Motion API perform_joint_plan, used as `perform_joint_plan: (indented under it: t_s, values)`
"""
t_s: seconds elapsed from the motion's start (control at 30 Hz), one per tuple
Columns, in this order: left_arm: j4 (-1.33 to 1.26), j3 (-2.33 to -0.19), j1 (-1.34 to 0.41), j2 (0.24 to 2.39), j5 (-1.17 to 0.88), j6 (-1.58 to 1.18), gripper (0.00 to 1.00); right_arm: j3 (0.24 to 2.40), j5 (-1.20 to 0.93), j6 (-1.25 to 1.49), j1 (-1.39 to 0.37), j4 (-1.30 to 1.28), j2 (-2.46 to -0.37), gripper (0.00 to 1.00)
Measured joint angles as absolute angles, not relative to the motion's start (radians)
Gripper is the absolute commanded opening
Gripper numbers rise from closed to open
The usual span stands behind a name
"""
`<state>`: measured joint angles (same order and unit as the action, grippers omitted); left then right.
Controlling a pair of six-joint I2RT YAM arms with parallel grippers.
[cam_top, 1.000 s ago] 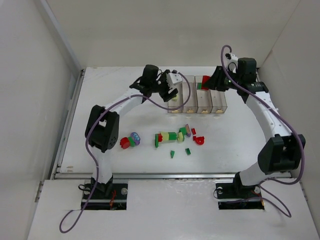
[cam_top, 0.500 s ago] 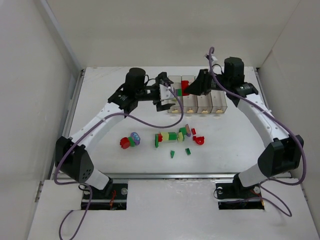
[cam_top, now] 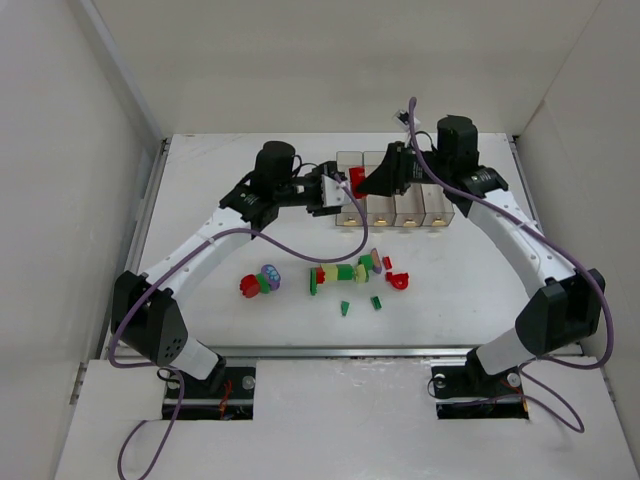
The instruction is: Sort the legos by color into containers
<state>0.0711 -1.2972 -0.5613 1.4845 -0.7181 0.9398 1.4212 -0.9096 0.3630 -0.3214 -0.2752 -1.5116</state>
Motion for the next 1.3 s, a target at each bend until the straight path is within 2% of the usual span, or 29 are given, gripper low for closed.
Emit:
perform_joint_plan:
  t_s: [0.13,0.17,0.2,0.3,0.33,0.63,0.83,1.0,1.23,1.3]
  values:
    - [0.063,-1.297,-0.564,1.485,-0.717,0.914,0.47,1.421,-0.908,0.365,-0.334,-0.268,-1.512,0.0]
    - [0.062,-1.297,-0.566,1.485,-0.717,0.911,0.42,1.42,-0.908,0.366,-0.335,-0.266,-1.512,0.0]
    - [0.063,-1.297,-0.567,1.485,-0.717,0.906,0.27,1.419,-0.908,0.368,-0.335,-0.263,-1.512,0.0]
    - [0.059,-1.292,-0.57,1.485,-0.712,0.912,0.02,1.418,-0.893,0.389,-0.333,-0.256,-1.512,0.0]
    - [0.057,-1.29,-0.57,1.485,-0.706,0.909,0.0,1.417,-0.89,0.391,-0.333,-0.256,-1.512,0.0]
    - [0.056,-1.263,-0.572,1.485,-0.67,0.894,0.0,1.38,-0.889,0.411,-0.295,-0.253,-1.511,0.0]
    - [0.098,-1.219,-0.519,1.483,-0.611,0.881,0.0,1.357,-0.832,0.409,-0.157,-0.255,-1.493,0.0]
    - [0.112,-1.204,-0.513,1.483,-0.57,0.852,0.0,1.373,-0.727,0.369,-0.145,-0.3,-1.503,0.0]
    - [0.108,-1.203,-0.513,1.483,-0.524,0.773,0.0,1.585,-0.478,0.274,-0.155,-0.425,-1.789,0.0]
    - [0.105,-1.202,-0.513,1.483,-0.513,0.756,0.0,1.616,-0.431,0.252,-0.159,-0.451,-1.879,0.05]
